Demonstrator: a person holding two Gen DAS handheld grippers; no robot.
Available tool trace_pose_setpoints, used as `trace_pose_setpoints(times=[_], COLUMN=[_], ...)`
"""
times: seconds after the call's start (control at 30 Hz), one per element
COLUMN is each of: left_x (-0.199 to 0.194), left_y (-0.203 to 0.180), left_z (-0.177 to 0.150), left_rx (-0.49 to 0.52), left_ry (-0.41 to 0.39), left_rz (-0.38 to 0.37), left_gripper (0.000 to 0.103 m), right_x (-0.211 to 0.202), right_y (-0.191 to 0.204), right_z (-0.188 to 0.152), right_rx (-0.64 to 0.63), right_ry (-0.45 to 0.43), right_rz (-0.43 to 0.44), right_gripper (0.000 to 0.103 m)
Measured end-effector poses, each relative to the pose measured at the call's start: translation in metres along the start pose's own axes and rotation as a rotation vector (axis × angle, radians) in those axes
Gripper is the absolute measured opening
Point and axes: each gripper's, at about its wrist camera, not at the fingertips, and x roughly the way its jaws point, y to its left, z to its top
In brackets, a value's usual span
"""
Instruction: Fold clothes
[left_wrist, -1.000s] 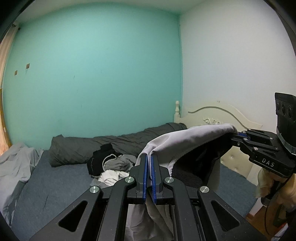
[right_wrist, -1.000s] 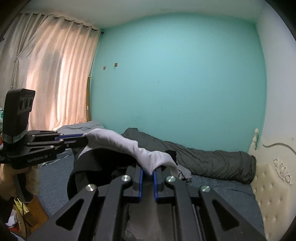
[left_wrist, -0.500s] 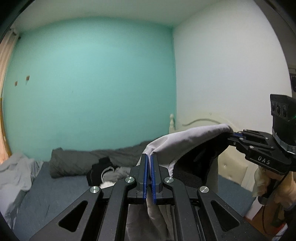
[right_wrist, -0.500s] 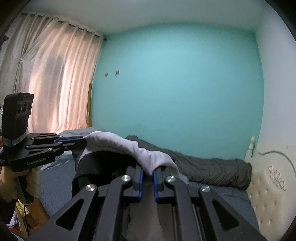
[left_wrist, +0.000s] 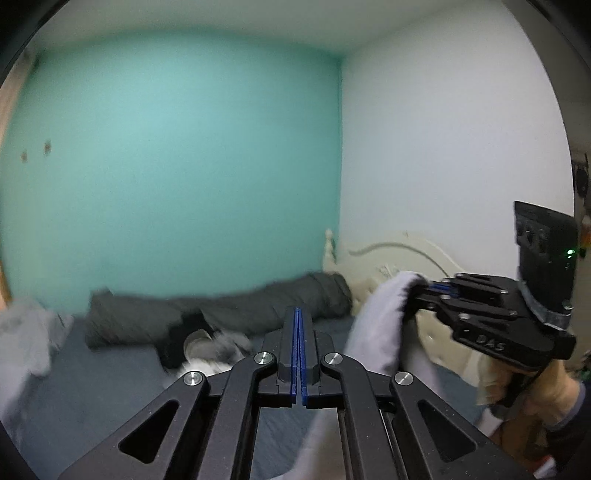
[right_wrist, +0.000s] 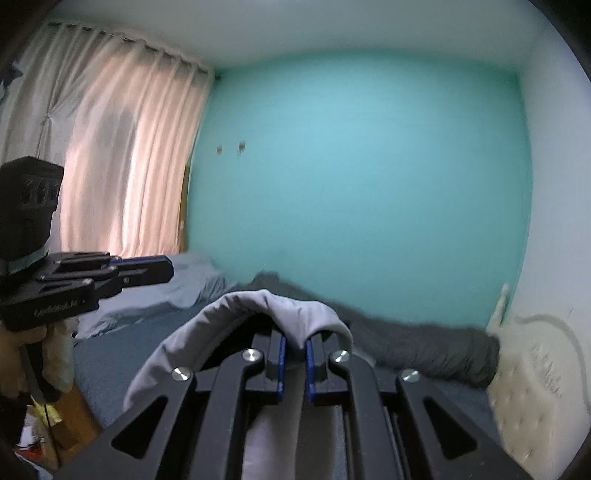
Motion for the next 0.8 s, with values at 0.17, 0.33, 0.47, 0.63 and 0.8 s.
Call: trace_pose_setpoints(times=[0.17, 0.33, 0.47, 0.63, 0.8], left_x=[0.054, 0.090, 0.105, 0.130, 0.166], left_y=[0.026, 0.042, 0.044, 0.044, 0.043], left_z=[-0.051, -0.090, -0.105, -0.119, -0.143], left_rx=[-0.091, -0.117, -0.114, -0.117, -0.102], left_ry=[0.103, 0.177, 0.210, 0.266, 0.331], left_rz=[-0.019, -0.025, -0.024, -0.033, -0.020], left_gripper=[0.000, 0.000, 0.000, 0.002, 0.032], right_x=[0.054, 0.097, 0.129, 0.165, 0.185], right_y=[-0.011, -0.032, -0.050, -0.061, -0.064], right_z=[-0.042, -0.067, -0.081, -0.095, -0.103], right_rx=[0.037, 0.068, 0.099, 0.118, 0.129], right_ry=[0.103, 0.166, 0.219, 0.275, 0.302], right_rz=[0.034, 0.025, 0.012, -0.001, 0.005], right_gripper=[0.008, 0.008, 0.008, 0.008, 0.008])
